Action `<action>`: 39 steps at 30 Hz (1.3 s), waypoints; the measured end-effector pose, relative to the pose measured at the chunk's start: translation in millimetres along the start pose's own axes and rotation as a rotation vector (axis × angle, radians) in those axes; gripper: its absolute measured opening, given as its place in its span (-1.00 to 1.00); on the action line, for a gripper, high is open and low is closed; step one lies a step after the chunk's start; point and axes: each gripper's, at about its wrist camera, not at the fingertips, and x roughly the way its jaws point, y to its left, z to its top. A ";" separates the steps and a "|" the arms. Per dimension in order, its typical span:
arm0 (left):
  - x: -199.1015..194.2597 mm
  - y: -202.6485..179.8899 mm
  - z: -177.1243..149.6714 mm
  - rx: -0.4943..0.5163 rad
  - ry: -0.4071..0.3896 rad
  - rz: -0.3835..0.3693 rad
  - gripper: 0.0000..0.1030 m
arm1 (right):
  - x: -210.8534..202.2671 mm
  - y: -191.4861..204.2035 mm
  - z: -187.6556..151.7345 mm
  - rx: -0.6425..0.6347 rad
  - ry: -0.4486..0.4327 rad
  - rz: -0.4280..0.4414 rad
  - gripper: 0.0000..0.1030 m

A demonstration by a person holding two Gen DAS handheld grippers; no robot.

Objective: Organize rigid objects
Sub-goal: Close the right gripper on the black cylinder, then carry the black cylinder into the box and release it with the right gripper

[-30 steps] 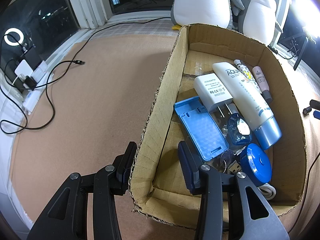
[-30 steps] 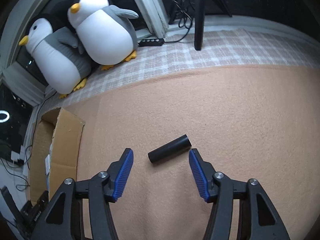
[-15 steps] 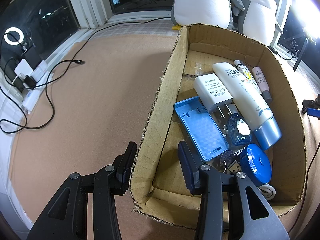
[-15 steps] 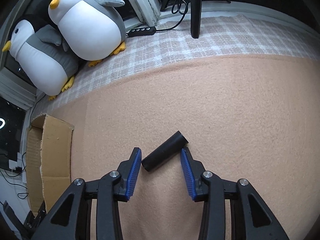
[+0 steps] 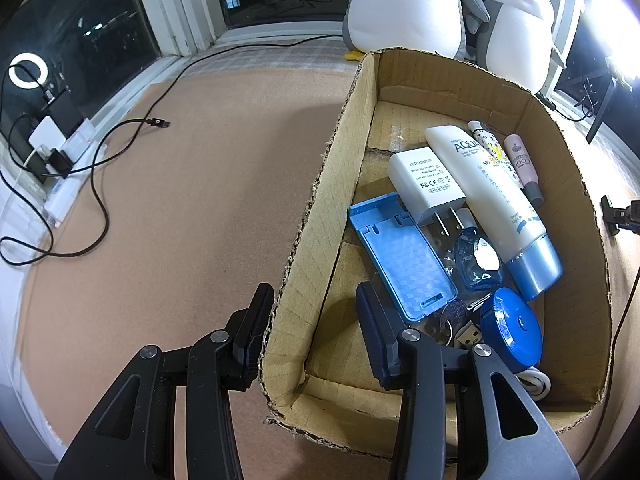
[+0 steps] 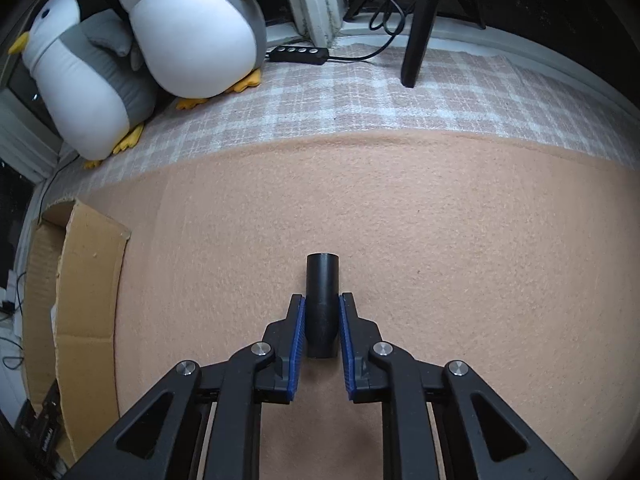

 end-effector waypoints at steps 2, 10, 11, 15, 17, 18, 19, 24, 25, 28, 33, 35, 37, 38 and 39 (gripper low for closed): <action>0.0 0.0 -0.1 -0.001 0.000 0.000 -0.19 | -1.3 5.5 -4.2 -0.031 -0.004 -0.001 -0.71; 0.1 0.2 0.1 0.000 0.000 0.000 -0.19 | -16.1 46.9 -27.2 -0.178 -0.058 0.004 -0.71; 0.1 0.2 0.1 0.000 0.000 0.000 -0.19 | -19.0 52.2 -29.2 -0.193 -0.065 0.008 -0.71; 0.1 0.3 0.0 0.000 0.000 0.000 -0.19 | -34.5 76.8 -36.5 -0.255 -0.095 0.040 -0.71; 0.1 0.3 0.0 0.000 0.000 0.000 -0.19 | -41.8 88.1 -38.1 -0.282 -0.108 0.058 -0.71; 0.1 0.3 0.0 0.000 0.000 0.000 -0.19 | -44.7 93.0 -38.8 -0.294 -0.113 0.067 -0.71; 0.1 0.3 0.0 0.000 0.000 0.000 -0.19 | -49.1 99.9 -40.5 -0.313 -0.121 0.078 -0.71; 0.1 0.4 0.0 0.000 0.000 -0.001 -0.19 | -62.4 126.5 -46.6 -0.375 -0.140 0.120 -0.71; 0.1 0.4 0.0 0.000 0.000 -0.001 -0.19 | -64.6 133.6 -47.6 -0.392 -0.145 0.126 -0.71; 0.1 0.4 -0.1 -0.001 0.000 -0.001 -0.19 | -68.7 149.7 -51.3 -0.427 -0.150 0.153 -0.71; 0.1 0.6 -0.4 -0.001 0.000 -0.001 -0.19 | -73.6 175.1 -59.3 -0.489 -0.155 0.197 -0.71; 0.1 0.6 -0.4 -0.002 0.000 -0.002 -0.19 | -73.8 183.1 -62.7 -0.511 -0.155 0.213 -0.71; 0.0 0.8 -0.8 -0.003 0.000 -0.003 -0.19 | -73.9 191.1 -65.7 -0.534 -0.152 0.231 -0.71; -0.1 0.8 -1.1 -0.004 -0.001 -0.003 -0.19 | -74.0 194.0 -66.8 -0.544 -0.150 0.238 -0.71; -0.1 0.8 -1.5 -0.005 -0.001 -0.004 -0.20 | -74.0 197.4 -68.1 -0.554 -0.149 0.243 -0.71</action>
